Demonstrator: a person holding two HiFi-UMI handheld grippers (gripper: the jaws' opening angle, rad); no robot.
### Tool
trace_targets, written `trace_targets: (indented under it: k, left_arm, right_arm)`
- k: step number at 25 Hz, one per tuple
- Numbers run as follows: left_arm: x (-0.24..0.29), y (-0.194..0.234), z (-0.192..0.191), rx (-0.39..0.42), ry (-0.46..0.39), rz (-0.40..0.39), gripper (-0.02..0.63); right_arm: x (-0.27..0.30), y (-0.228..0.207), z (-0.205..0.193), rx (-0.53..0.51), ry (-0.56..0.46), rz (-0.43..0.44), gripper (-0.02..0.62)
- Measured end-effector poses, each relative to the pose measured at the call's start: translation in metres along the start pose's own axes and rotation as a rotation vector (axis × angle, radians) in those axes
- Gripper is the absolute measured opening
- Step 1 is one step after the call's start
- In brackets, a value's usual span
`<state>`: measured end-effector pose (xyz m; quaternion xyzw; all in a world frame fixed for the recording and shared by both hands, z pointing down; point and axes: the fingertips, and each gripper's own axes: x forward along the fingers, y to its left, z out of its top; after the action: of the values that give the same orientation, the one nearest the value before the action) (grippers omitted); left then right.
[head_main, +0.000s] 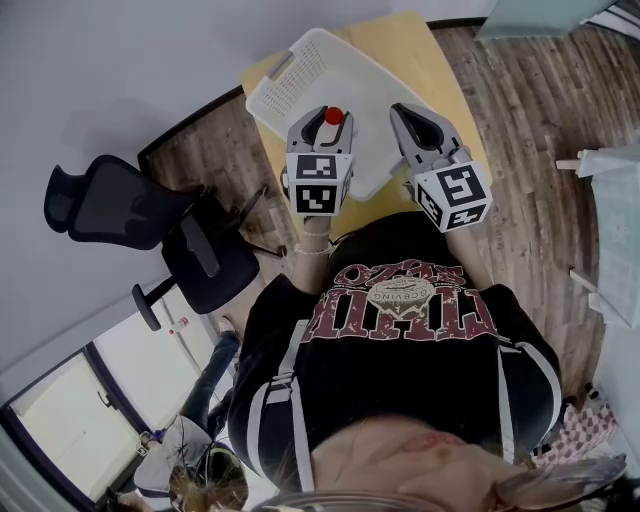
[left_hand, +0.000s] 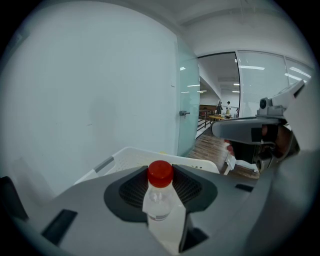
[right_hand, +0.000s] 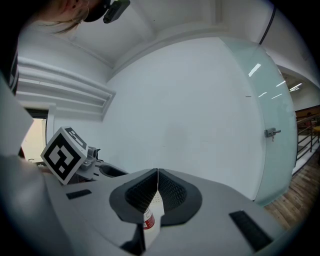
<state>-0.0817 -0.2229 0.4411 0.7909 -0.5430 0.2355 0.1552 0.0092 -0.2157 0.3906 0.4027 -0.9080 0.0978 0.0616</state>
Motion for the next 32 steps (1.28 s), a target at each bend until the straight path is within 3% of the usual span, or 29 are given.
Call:
trace_targets:
  k: [32]
  left_arm:
    - [-0.081,0.024,0.043,-0.027,-0.136,0.061,0.195]
  right_arm:
    - [0.004,0.035,0.000,-0.011,-0.008,0.081,0.018]
